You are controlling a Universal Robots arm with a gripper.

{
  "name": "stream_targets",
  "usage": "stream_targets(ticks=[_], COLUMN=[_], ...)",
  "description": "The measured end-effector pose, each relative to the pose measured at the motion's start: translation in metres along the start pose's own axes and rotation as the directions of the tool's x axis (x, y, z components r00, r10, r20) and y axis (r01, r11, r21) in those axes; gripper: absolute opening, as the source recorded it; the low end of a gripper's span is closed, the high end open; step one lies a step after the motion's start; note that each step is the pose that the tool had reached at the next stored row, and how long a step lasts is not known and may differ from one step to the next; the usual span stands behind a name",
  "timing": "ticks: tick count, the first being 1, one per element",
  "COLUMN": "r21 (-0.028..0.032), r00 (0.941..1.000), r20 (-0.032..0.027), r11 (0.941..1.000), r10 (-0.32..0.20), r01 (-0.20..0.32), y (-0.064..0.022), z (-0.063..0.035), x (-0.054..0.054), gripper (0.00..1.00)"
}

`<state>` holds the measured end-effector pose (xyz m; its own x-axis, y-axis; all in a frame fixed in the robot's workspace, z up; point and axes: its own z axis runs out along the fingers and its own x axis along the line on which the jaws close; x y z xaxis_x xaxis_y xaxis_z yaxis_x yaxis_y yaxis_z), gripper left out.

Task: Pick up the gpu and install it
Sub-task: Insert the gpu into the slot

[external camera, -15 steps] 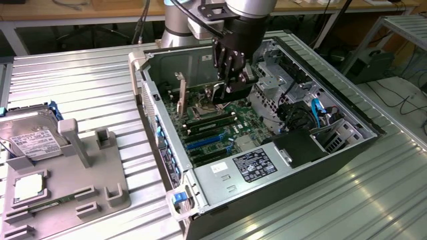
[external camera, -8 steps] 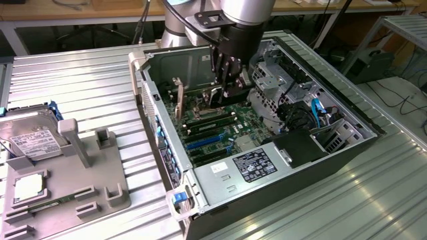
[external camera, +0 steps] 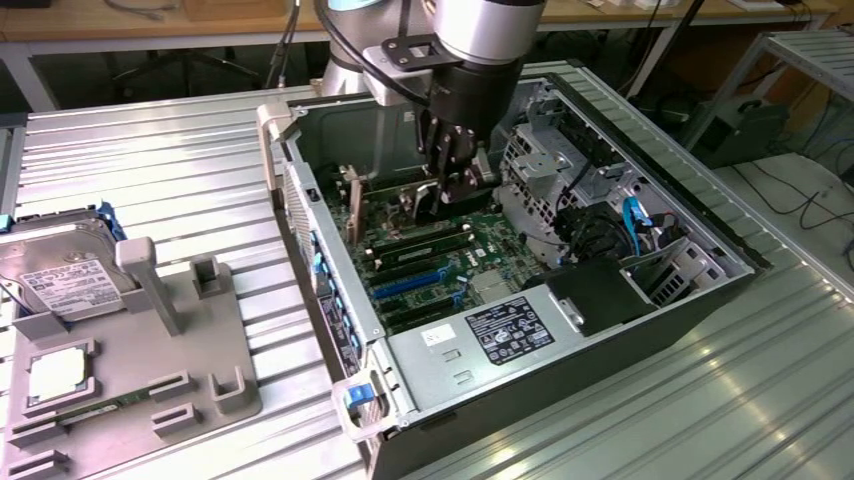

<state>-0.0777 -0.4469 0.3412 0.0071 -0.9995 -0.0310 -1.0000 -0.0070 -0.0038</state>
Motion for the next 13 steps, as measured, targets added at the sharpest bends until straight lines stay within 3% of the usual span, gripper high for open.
stream_targets(ticks=[13], r21=[0.0001], r00=[1.0000], r20=[0.0001], r11=[1.0000], r10=[0.000], r01=[0.000], y=[0.0031], z=[0.0087], x=[0.0089], gripper=[0.28])
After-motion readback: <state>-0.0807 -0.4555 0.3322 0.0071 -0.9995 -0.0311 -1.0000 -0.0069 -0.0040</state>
